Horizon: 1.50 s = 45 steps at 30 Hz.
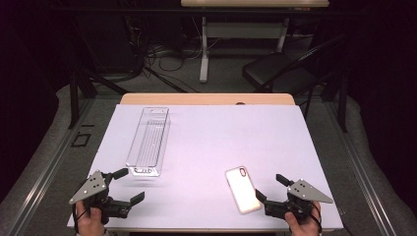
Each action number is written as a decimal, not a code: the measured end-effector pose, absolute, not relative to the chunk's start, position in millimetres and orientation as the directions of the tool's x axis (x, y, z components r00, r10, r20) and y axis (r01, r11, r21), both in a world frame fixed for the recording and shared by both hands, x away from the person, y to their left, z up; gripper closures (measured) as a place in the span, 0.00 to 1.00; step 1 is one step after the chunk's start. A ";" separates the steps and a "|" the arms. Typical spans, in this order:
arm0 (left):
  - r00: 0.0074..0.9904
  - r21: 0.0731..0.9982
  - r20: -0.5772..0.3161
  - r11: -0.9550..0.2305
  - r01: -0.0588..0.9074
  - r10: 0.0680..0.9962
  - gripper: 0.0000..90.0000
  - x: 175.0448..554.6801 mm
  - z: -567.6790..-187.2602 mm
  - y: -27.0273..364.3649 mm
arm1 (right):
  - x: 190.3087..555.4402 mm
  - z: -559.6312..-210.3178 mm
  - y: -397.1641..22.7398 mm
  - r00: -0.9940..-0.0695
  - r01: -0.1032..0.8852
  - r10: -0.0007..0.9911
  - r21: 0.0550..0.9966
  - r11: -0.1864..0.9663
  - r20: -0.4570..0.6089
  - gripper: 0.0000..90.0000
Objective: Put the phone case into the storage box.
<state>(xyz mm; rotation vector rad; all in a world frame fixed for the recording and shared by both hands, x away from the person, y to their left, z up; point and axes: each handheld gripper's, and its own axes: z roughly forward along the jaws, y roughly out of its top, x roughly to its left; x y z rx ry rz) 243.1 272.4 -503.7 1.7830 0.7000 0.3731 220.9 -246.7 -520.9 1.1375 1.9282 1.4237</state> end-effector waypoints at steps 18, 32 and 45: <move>0.746 0.867 -0.263 -0.189 0.461 0.612 0.01 275.2 -490.4 266.4 | 240.3 -510.2 -239.7 -0.532 0.485 0.829 0.864 0.135 0.170 0.10; 0.746 0.818 -0.298 -0.244 0.521 0.595 0.01 303.4 -468.0 250.5 | 269.2 -493.1 -234.7 -0.538 0.584 0.815 0.793 0.175 0.217 0.07; 0.709 0.789 -0.293 -0.257 0.558 0.641 0.01 327.1 -451.5 234.9 | 289.9 -486.5 -222.8 -0.521 0.636 0.831 0.738 0.226 0.195 0.06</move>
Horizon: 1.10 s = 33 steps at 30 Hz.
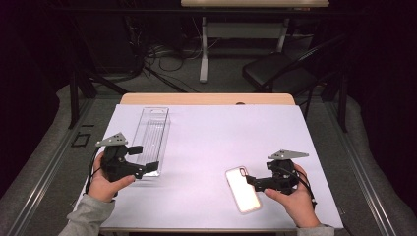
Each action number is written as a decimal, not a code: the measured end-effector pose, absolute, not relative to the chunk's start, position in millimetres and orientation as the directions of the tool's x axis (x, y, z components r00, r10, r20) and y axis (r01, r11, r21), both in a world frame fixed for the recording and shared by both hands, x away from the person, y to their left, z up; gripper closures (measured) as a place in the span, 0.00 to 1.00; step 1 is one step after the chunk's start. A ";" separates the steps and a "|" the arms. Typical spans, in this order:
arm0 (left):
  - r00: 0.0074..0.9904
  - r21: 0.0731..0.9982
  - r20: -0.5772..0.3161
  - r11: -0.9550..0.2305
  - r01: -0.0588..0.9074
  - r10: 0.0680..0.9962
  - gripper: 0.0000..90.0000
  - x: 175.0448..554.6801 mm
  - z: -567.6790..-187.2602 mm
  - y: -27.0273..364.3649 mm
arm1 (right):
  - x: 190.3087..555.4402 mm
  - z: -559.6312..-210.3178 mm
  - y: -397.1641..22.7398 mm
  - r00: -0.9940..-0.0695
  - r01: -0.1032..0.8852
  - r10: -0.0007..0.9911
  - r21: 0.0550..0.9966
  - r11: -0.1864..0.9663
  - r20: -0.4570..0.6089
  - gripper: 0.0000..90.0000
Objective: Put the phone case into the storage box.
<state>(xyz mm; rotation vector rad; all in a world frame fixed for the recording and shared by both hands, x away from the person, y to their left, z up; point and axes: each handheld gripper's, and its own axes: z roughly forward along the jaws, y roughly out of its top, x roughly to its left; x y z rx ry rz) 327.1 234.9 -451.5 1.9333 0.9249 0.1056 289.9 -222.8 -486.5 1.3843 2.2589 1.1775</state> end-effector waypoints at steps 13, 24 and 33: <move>0.707 0.785 -0.274 -0.273 0.556 0.652 0.02 352.0 -440.1 219.1 | 304.6 -482.8 -215.3 -0.514 0.677 0.833 0.694 0.246 0.207 0.05; 0.705 0.786 -0.265 -0.276 0.553 0.658 0.02 366.5 -436.9 208.1 | 314.3 -476.6 -206.6 -0.528 0.686 0.828 0.669 0.286 0.188 0.13; 0.695 0.785 -0.265 -0.269 0.558 0.668 0.02 373.5 -436.9 205.4 | 322.8 -477.1 -205.2 -0.526 0.703 0.828 0.647 0.297 0.191 0.20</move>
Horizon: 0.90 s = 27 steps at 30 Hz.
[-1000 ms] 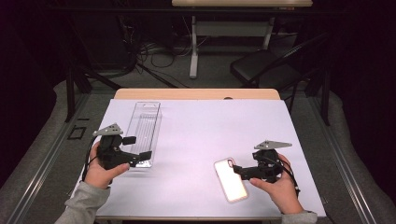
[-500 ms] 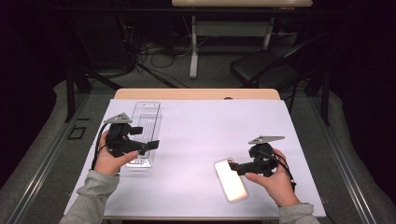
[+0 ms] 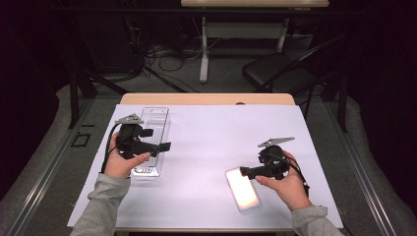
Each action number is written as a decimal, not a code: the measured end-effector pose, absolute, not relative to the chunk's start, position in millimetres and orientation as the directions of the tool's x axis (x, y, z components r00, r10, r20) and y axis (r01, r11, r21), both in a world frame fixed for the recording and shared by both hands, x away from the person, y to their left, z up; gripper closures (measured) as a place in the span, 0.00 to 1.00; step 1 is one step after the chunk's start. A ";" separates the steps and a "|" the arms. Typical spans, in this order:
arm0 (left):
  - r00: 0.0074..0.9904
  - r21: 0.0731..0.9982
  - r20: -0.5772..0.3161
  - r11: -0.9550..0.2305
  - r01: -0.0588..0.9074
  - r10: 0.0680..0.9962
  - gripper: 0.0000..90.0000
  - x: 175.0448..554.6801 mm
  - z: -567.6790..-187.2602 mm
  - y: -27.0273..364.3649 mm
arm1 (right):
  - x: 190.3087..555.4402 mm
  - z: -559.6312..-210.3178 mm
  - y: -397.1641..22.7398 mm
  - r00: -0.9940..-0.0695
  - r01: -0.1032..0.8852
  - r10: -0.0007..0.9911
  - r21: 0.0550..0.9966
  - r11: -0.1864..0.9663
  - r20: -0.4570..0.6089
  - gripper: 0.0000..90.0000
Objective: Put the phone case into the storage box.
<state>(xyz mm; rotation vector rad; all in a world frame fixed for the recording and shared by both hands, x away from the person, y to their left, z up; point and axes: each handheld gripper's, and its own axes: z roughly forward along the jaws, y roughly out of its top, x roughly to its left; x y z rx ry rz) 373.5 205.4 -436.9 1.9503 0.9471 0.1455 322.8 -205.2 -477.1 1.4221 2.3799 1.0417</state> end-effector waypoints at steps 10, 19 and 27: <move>0.704 0.780 -0.232 -0.304 0.547 0.671 0.03 373.2 -439.8 201.0 | 331.2 -478.1 -201.9 -0.533 0.712 0.827 0.623 0.323 0.180 0.26; 0.702 0.776 -0.237 -0.303 0.553 0.672 0.03 371.4 -443.7 201.1 | 338.5 -480.9 -198.6 -0.510 0.758 0.837 0.563 0.329 0.199 0.33; 0.710 0.777 -0.238 -0.309 0.549 0.663 0.05 368.0 -444.0 203.9 | 341.6 -480.1 -196.1 -0.533 0.749 0.826 0.558 0.358 0.184 0.44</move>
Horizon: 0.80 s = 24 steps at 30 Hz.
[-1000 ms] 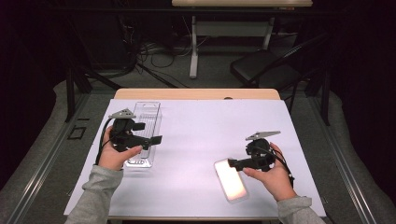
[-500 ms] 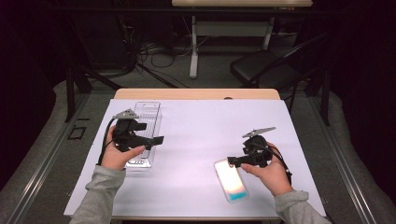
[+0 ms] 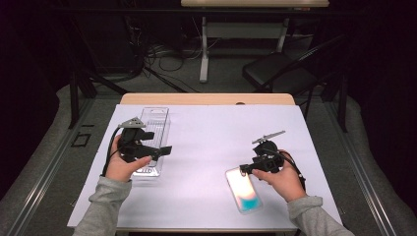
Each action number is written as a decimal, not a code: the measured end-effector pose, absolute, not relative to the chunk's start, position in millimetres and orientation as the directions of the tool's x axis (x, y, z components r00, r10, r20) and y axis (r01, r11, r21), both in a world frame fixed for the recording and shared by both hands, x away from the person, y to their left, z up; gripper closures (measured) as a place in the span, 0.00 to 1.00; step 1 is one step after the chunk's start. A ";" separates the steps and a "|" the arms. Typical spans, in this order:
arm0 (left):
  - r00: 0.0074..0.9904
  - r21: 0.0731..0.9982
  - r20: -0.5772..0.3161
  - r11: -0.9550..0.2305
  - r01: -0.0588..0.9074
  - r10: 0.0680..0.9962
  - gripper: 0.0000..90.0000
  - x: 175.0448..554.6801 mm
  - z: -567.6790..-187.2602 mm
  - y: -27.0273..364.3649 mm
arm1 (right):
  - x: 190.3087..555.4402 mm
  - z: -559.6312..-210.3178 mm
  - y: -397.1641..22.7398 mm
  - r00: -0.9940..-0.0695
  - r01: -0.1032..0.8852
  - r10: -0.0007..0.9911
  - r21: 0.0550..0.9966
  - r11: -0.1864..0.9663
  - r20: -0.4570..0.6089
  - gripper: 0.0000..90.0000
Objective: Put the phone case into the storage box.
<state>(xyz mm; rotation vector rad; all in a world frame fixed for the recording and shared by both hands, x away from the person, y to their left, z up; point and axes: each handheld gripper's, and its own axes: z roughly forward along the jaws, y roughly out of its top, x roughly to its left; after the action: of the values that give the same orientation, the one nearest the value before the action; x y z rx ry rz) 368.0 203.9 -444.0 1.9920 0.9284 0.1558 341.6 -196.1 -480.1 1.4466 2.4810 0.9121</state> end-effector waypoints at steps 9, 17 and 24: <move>0.712 0.782 -0.240 -0.304 0.545 0.660 0.08 365.2 -443.3 207.1 | 345.5 -482.7 -192.8 -0.473 0.806 0.853 0.500 0.318 0.220 0.47; 0.713 0.780 -0.247 -0.302 0.548 0.657 0.08 364.2 -443.4 206.3 | 352.3 -487.9 -193.1 -0.447 0.844 0.864 0.430 0.321 0.231 0.56; 0.714 0.782 -0.249 -0.299 0.546 0.655 0.09 364.0 -442.7 207.7 | 356.2 -490.3 -189.5 -0.445 0.853 0.873 0.390 0.346 0.199 0.58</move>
<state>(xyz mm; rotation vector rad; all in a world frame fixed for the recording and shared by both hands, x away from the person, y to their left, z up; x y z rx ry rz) 364.0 207.7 -442.7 1.9788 0.9200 0.1450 356.2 -189.5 -490.3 1.6309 2.5400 0.6920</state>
